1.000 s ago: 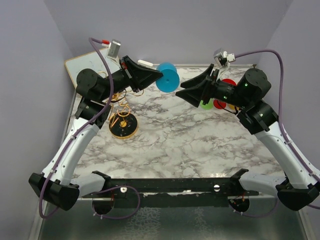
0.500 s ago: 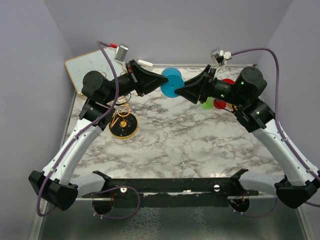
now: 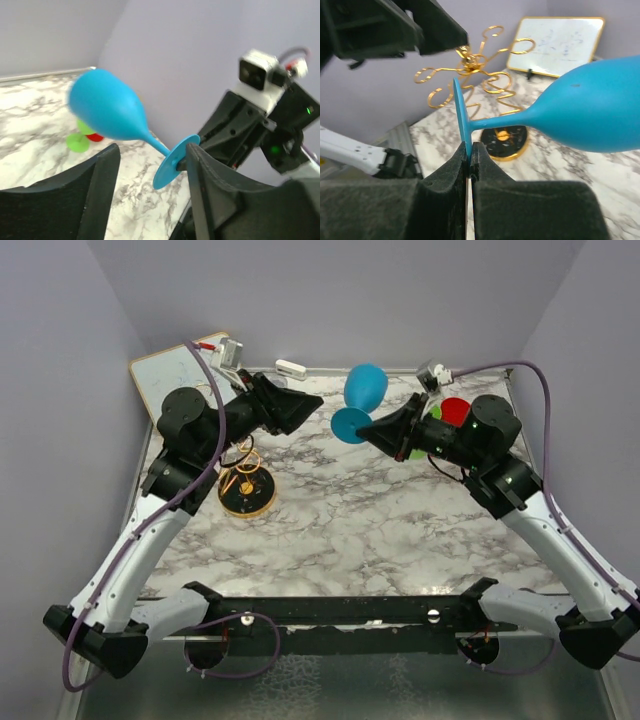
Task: Take the wine glass off the wine glass rack
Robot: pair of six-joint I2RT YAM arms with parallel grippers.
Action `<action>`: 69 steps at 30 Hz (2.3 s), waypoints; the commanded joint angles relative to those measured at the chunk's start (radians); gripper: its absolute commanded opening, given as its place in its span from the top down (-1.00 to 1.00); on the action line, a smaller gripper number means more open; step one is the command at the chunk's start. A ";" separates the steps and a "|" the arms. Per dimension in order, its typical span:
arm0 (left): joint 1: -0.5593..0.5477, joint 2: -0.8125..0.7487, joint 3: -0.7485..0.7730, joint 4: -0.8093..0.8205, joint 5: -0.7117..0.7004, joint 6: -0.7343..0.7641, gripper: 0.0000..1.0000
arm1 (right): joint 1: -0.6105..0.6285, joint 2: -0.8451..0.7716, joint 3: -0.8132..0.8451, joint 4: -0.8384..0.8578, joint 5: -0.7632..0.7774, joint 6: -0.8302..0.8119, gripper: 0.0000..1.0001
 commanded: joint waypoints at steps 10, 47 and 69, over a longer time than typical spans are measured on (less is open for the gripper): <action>-0.002 -0.074 -0.016 -0.276 -0.040 -0.115 -0.24 | 0.030 -0.277 -0.564 0.567 0.210 -0.686 0.98; -0.005 -0.034 -0.215 -0.053 0.048 -0.481 -0.18 | 0.445 0.048 -0.727 1.228 0.674 -1.467 0.98; -0.012 -0.055 -0.229 -0.065 0.041 -0.427 1.00 | 0.517 0.108 -0.718 1.266 0.759 -1.444 0.64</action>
